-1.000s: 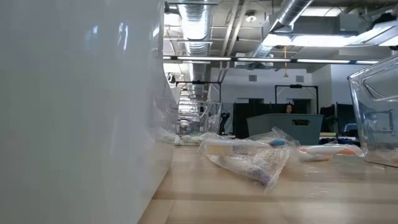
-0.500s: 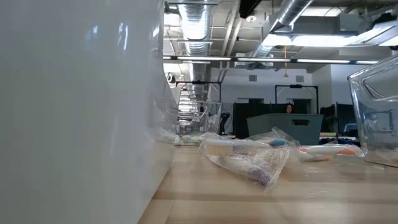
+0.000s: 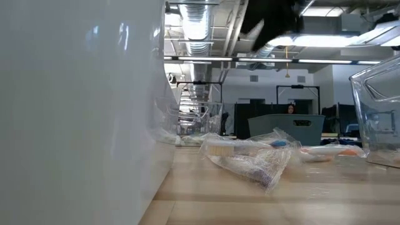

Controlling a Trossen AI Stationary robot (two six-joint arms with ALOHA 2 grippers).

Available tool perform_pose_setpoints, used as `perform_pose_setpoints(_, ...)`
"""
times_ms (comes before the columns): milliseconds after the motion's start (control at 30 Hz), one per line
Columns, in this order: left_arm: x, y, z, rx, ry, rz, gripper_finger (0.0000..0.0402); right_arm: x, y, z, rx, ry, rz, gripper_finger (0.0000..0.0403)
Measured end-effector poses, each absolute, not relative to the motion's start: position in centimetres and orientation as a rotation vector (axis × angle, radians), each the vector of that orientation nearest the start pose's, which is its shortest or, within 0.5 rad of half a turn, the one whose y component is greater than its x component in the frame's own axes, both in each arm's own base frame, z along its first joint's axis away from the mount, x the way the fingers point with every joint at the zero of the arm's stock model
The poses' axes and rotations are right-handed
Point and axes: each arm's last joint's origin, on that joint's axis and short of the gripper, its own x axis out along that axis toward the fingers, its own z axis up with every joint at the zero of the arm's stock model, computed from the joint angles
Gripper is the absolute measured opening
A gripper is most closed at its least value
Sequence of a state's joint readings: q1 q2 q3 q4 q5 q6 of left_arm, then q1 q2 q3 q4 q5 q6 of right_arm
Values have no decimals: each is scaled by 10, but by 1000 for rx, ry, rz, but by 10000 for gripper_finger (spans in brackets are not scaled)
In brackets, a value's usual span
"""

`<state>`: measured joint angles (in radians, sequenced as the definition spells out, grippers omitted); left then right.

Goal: Pick & Place Toothbrushes
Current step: Put the blue toothbrush into the white bin

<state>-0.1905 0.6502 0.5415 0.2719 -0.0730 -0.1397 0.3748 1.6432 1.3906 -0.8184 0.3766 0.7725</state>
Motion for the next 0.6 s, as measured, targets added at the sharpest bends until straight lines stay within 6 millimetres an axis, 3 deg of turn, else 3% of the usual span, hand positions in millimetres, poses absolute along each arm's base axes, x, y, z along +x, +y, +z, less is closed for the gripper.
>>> perform_pose_setpoints(167,153,-27,312,-166,-153,-129,218,312,86,241,570,932,-558,234)
perform_pose_setpoints(300,153,-27,312,-167,-153,-129,218,314,76,228,675,1001,-553,234)
perform_pose_setpoints(400,153,-27,312,-165,-154,-129,218,317,74,225,722,1037,-491,234)
perform_pose_setpoints(600,155,-28,311,-164,-151,-129,218,331,75,234,902,906,-440,234)
